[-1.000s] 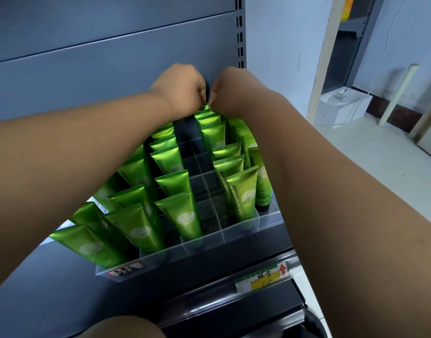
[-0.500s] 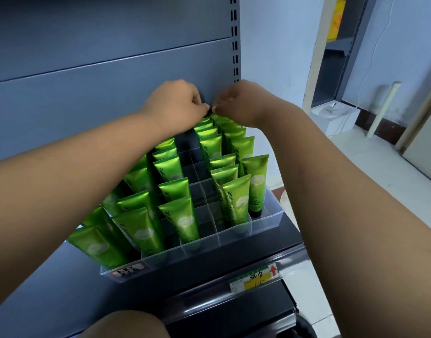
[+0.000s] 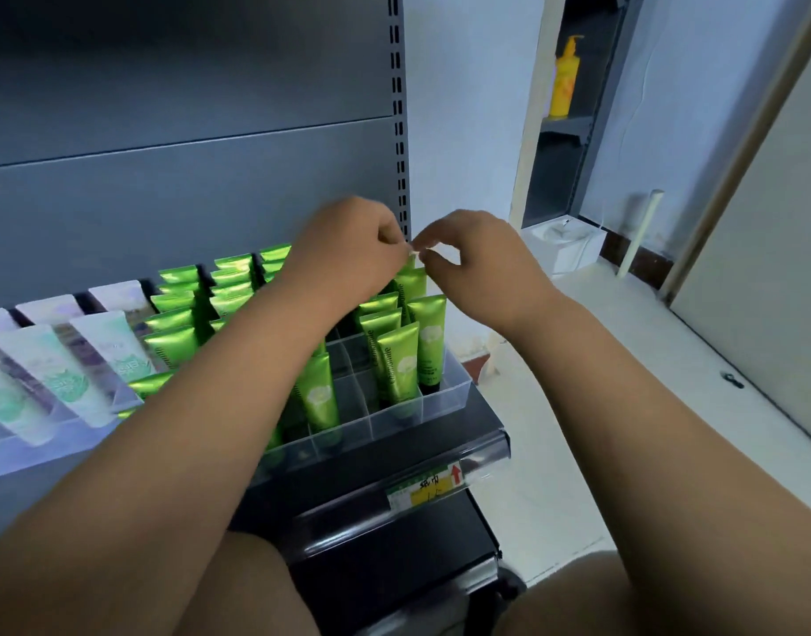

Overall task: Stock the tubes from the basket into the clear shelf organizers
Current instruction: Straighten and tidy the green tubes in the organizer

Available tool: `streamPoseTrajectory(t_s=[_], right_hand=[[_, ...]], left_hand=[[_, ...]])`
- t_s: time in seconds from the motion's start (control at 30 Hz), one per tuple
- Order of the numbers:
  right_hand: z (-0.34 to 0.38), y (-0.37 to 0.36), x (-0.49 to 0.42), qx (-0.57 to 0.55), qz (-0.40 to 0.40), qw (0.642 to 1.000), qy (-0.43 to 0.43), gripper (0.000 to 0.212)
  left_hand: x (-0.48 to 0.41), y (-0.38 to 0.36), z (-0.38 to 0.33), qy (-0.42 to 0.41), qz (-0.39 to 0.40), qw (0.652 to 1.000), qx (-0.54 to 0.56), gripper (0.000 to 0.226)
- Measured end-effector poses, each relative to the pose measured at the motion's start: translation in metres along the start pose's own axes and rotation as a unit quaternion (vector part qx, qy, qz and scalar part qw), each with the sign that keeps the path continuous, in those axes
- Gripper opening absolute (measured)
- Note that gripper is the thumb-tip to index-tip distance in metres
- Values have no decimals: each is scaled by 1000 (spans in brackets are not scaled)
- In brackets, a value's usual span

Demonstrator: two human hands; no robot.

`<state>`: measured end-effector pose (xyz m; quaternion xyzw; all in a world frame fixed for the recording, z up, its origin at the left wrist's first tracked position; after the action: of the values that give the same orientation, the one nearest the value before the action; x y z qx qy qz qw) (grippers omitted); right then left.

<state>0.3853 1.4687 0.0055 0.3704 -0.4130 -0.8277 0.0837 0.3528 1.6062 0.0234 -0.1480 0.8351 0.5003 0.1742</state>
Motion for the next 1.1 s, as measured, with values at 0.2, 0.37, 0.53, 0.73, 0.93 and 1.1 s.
streamPoseTrajectory(t_s=[0.2,0.37,0.53,0.73,0.93,1.1], right_hand=[[-24,-2,21,0,80,995,-66,24],[-26,-6,29,18,98,994,-50,23],[-27,-7,28,21,86,995,-43,24],[-1,2,28,1,46,999,24,20],[20,-7,37,21,104,993,55,25],[15,-13,38,35,111,993,37,17]], left_hand=[[28,-3,-4,-16,22,999,-19,8],[40,-14,-9,-26,55,997,-41,13],[50,-10,-17,-48,67,995,-55,11],[62,-4,-8,-42,53,995,-79,8],[66,-7,-6,-19,80,993,-84,9],[66,-14,-5,2,116,989,-90,14]])
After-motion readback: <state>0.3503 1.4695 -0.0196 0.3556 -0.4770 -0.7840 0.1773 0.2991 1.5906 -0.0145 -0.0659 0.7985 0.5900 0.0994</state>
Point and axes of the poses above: each hand's wrist, its own x-axis away from the middle knuckle, its own y-axis out of the back of the hand, z = x × y, the point moved 8 cm from there along -x, towards the middle knuckle, and after that the axes turned 1 degree about -y, right-handed, at the moved point
